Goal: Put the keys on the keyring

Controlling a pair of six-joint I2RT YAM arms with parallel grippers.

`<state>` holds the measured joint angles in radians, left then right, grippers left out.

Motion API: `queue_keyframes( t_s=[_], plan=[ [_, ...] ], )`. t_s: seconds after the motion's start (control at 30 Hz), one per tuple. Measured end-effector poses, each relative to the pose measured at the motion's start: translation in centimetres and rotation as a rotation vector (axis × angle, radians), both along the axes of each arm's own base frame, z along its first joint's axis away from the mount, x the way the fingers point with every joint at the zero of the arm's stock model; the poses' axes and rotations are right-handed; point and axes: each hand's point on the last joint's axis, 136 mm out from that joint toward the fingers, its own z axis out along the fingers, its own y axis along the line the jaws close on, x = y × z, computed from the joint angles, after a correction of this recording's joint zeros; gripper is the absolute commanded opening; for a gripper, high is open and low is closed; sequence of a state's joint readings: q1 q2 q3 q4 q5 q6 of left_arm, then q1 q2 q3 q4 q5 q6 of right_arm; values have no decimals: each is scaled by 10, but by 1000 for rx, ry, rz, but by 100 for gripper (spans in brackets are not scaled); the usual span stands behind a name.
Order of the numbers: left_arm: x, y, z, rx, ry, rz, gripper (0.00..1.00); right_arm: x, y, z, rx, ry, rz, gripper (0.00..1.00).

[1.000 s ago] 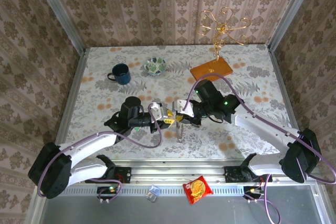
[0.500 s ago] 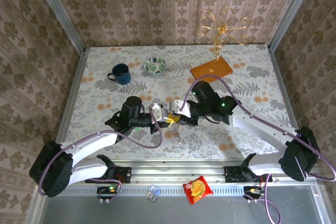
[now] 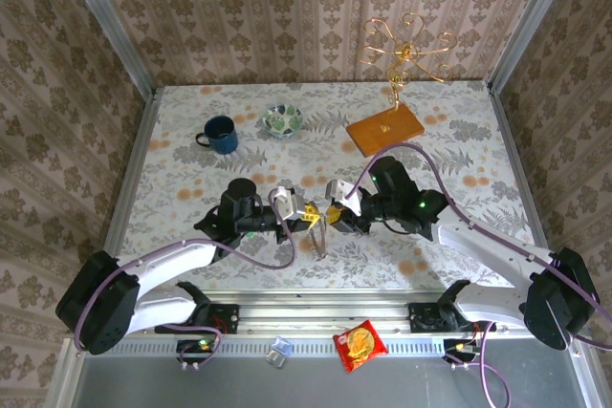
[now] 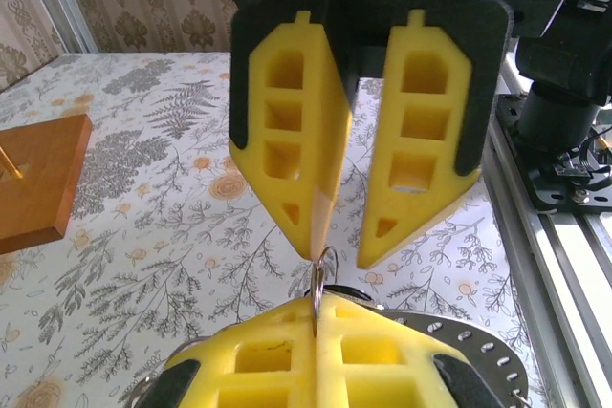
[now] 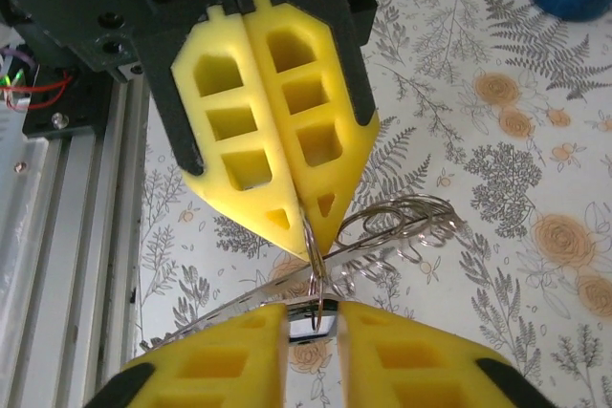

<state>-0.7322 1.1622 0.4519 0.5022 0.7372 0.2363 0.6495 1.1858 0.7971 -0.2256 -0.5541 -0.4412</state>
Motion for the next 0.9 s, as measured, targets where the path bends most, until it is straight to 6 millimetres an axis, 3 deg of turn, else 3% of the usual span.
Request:
queue_keyframes(
  t_s=[0.17, 0.33, 0.47, 0.63, 0.9],
  plan=[
    [1, -1, 3, -12, -8, 1, 0, 1, 1, 1, 7, -2, -4, 1],
    [1, -1, 3, -14, -7, 2, 0, 4, 0, -1, 2, -1, -9, 0],
    [0, 1, -3, -2, 5, 6, 0, 6, 3, -19, -30, 46, -7, 0],
    [0, 0, -4, -4, 3, 4, 0, 7, 4, -20, -16, 47, -10, 29],
    [-1, 0, -1, -30, -7, 3, 0, 4, 4, -5, 49, -14, -9, 31]
  ],
)
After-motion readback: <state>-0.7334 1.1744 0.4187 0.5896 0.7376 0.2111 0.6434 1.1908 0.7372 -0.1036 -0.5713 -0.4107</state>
